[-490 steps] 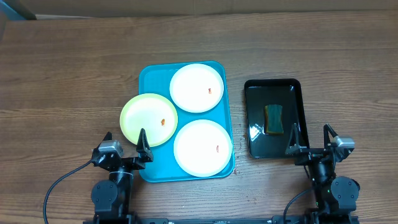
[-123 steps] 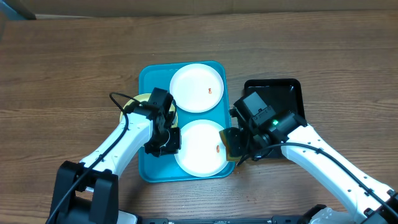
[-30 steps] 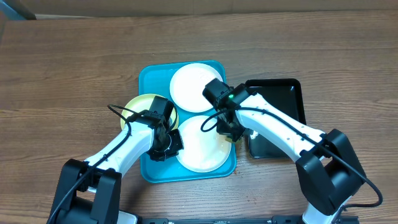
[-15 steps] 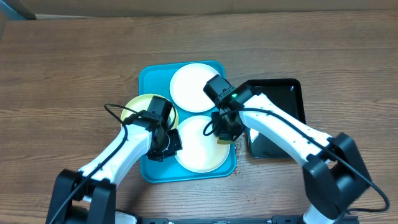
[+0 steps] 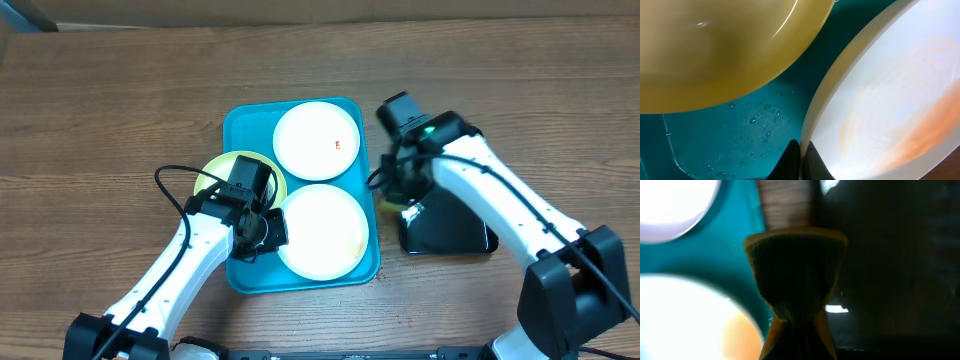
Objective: Clean dirty plates on tray and stack at the side
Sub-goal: 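Return the sponge to the black tray with the right gripper, then lift the cleaned white plate off the blue tray with left gripper, then carry the white plate left and set it on the table, then move left gripper to the yellow-green plate rim and grasp it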
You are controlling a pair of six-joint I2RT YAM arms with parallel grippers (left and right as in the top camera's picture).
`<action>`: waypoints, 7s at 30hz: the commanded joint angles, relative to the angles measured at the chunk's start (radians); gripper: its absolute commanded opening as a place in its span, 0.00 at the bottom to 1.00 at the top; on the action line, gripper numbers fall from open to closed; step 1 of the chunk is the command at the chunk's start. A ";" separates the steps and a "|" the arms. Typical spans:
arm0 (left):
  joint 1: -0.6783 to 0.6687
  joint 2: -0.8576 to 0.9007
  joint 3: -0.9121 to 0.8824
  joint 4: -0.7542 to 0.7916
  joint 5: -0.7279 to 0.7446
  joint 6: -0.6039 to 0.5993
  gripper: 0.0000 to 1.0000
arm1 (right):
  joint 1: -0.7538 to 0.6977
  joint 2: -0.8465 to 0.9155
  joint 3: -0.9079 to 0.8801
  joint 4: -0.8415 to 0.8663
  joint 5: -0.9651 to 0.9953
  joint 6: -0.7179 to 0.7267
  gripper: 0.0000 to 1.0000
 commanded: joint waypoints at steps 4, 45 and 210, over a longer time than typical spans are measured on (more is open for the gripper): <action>0.005 -0.026 0.029 -0.030 -0.021 0.092 0.04 | -0.149 -0.014 -0.003 0.024 0.013 0.019 0.04; -0.575 -0.026 0.324 -0.352 -1.038 -0.089 0.04 | -0.186 0.037 -0.153 0.143 -0.112 -0.100 0.91; 0.561 0.137 0.465 -0.360 -0.038 0.419 0.78 | -0.211 -0.056 -0.309 0.264 0.049 -0.097 0.37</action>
